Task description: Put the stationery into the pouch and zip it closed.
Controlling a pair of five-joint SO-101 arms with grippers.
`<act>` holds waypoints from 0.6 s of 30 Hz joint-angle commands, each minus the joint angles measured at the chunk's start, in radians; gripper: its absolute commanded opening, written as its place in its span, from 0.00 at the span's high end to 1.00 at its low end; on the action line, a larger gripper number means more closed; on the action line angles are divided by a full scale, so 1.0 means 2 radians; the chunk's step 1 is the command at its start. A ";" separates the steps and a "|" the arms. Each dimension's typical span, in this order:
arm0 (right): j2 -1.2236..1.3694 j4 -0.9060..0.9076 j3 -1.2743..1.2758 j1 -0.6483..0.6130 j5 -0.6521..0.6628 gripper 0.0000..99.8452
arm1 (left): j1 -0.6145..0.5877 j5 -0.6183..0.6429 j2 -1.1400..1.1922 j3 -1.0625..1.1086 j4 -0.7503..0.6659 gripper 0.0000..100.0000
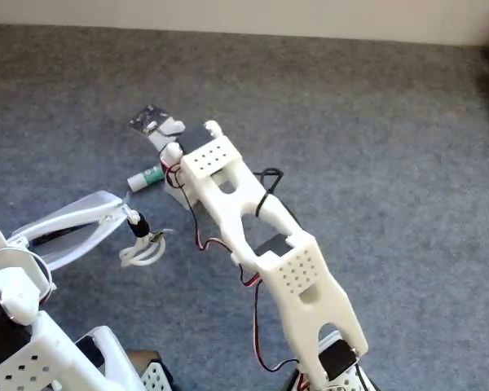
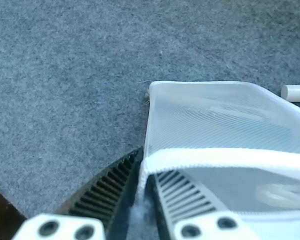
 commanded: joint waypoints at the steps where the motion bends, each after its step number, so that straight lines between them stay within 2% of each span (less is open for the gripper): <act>1: -0.014 -0.009 -0.014 -0.016 -0.007 0.79 | 0.000 -0.004 0.012 0.001 -0.002 0.99; 6: -0.014 -0.059 -0.010 -0.016 -0.010 0.79 | 0.000 -0.004 0.012 0.001 -0.002 0.99; 8: -0.013 -0.076 -0.009 -0.012 -0.031 0.79 | 0.000 -0.004 0.012 0.001 -0.002 0.99; 12: 0.005 -0.075 -0.013 -0.007 -0.043 0.80 | 0.000 -0.004 0.012 0.001 -0.002 0.99; 18: 0.040 -0.074 -0.014 -0.007 -0.042 0.87 | 0.000 -0.004 0.012 0.001 -0.002 0.99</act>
